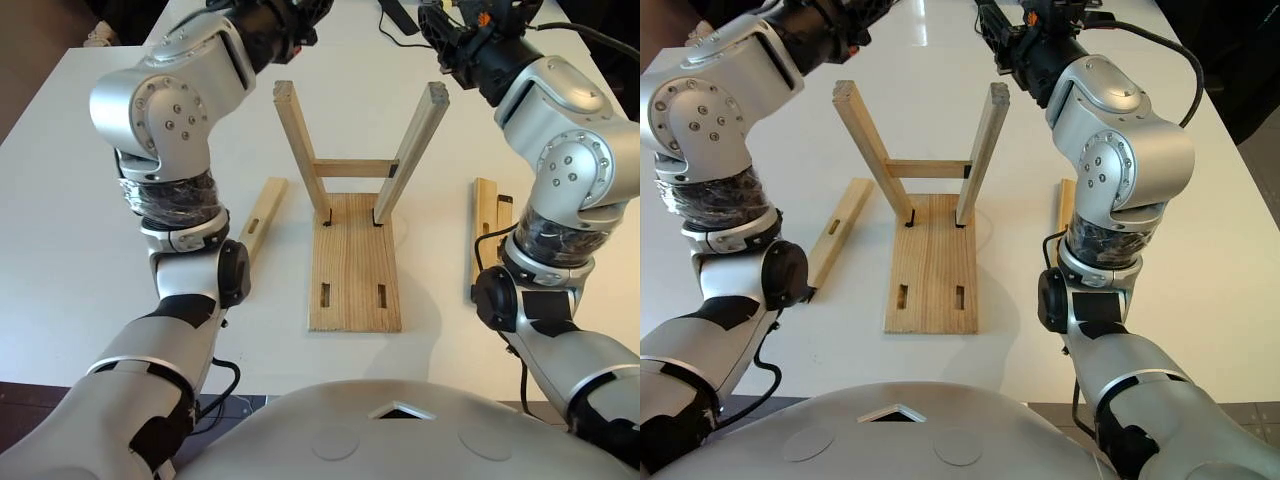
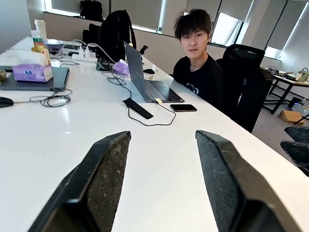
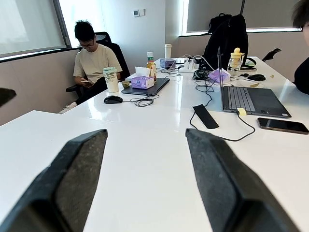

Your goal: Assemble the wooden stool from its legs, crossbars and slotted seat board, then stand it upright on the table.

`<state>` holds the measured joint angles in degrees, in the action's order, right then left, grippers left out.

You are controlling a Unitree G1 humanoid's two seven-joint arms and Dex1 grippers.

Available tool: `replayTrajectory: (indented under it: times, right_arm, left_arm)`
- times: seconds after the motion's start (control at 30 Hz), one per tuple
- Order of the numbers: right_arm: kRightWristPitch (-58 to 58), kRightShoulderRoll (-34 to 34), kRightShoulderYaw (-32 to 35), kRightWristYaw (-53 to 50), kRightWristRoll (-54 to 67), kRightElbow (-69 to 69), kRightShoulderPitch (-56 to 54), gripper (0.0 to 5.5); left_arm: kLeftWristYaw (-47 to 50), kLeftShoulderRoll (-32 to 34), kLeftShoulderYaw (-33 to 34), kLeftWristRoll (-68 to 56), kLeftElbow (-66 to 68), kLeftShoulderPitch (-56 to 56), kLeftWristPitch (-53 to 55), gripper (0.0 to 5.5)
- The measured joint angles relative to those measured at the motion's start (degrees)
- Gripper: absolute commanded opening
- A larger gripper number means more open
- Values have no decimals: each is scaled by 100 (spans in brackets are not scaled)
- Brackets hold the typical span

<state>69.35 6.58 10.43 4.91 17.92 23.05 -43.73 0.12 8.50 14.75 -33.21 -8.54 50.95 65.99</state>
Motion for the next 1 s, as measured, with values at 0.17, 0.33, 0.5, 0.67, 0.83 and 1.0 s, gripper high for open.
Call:
replayTrajectory:
  times: [0.17, 0.33, 0.5, 0.67, 0.83, 1.0]
  right_arm:
    - [101, -152, -78, -12, 86, 151, 16, 299]
    - [-353, 127, -204, 111, 46, 23, -514, 299]
    - [-876, 424, -181, 242, 17, -414, -1657, 299]
    - [-1297, 590, -217, 347, 12, -552, -2039, 299]
    - [-1534, 472, -948, 554, -29, -500, -42, 299]
    - [-2898, 432, -1263, 589, -228, -311, 1187, 299]
  left_arm:
    - [45, -82, 154, -67, -384, -100, 22, 250]
    - [-215, -15, -61, -69, -569, 89, -288, 250]
    - [-339, 150, 2, -79, -473, 1096, -777, 250]
    - [-407, 397, 95, -94, -461, 1511, -917, 250]
    - [-576, 110, -500, -105, -654, -25, -943, 250]
    - [-888, -30, -1209, 181, -1108, -1681, -2075, 250]
